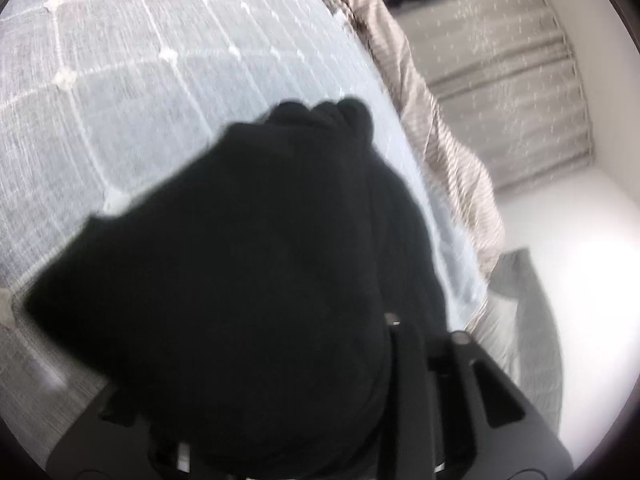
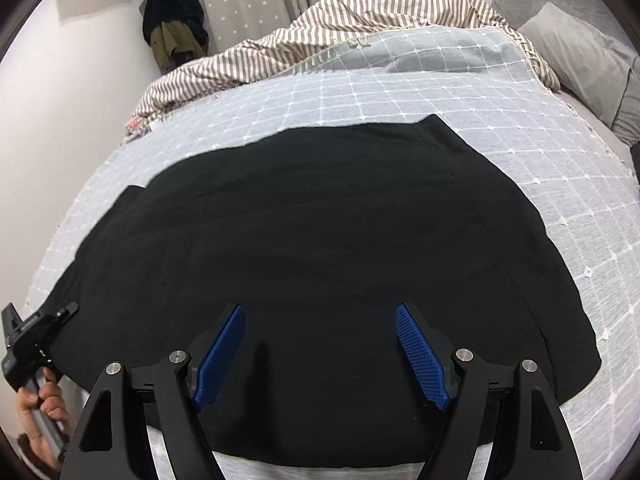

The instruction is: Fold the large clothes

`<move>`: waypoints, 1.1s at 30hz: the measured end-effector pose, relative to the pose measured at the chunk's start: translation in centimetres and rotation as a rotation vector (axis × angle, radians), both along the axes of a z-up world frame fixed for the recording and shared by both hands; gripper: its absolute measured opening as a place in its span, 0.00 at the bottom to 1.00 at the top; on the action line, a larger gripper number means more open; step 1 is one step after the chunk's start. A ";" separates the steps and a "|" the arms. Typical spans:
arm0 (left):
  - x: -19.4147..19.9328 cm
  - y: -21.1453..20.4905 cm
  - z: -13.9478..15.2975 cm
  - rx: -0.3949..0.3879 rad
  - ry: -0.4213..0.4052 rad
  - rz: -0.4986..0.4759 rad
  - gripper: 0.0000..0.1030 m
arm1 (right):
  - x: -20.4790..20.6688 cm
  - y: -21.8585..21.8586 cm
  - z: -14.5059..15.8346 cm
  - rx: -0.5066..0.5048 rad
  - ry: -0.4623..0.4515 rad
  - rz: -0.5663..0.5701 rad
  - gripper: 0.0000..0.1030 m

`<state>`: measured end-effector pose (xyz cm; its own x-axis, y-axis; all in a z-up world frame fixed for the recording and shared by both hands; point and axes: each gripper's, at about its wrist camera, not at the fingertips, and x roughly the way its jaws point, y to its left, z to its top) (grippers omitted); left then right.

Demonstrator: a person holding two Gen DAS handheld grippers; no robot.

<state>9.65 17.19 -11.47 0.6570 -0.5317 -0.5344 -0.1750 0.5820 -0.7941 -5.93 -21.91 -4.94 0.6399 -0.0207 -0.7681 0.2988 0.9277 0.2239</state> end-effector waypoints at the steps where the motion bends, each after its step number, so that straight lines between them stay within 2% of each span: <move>1: -0.2 -0.1 1.2 -0.002 -0.036 0.004 0.24 | 0.0 0.3 0.2 0.006 -0.012 0.001 0.77; 5: -1.2 -0.4 6.4 0.062 -0.212 0.000 0.23 | 0.5 2.2 1.0 0.016 -0.057 0.040 0.77; 7: -2.0 0.1 8.6 0.130 -0.292 0.024 0.23 | 0.9 3.7 1.6 0.015 -0.090 0.085 0.77; 10: -2.3 1.9 9.5 0.185 -0.299 0.071 0.23 | 1.3 6.2 2.1 0.004 -0.118 0.167 0.77; 15: -2.0 3.9 8.2 0.180 -0.234 0.119 0.23 | 2.7 11.8 1.5 -0.003 -0.124 0.334 0.77; 18: -2.6 3.0 8.8 0.204 -0.274 0.102 0.23 | 3.7 15.0 0.4 0.000 -0.104 0.452 0.77; 20: -3.5 2.1 9.9 0.235 -0.338 0.067 0.23 | 4.7 17.2 -1.0 -0.026 -0.062 0.542 0.77; 22: -4.1 1.1 10.6 0.252 -0.390 0.019 0.23 | 5.9 18.7 -2.7 -0.065 -0.010 0.568 0.78; 25: -5.1 -1.7 12.2 0.320 -0.490 -0.044 0.24 | 7.2 18.6 -3.8 -0.034 0.005 0.564 0.79; 28: -5.8 -3.4 13.6 0.317 -0.569 -0.108 0.25 | 7.7 17.5 -3.5 0.034 0.000 0.562 0.79; 31: -6.4 -5.6 14.5 0.337 -0.622 -0.170 0.26 | 7.7 15.7 -2.9 0.116 0.015 0.557 0.78; 33: -6.8 -7.0 14.6 0.349 -0.640 -0.208 0.27 | 7.5 13.5 -2.3 0.183 0.019 0.515 0.78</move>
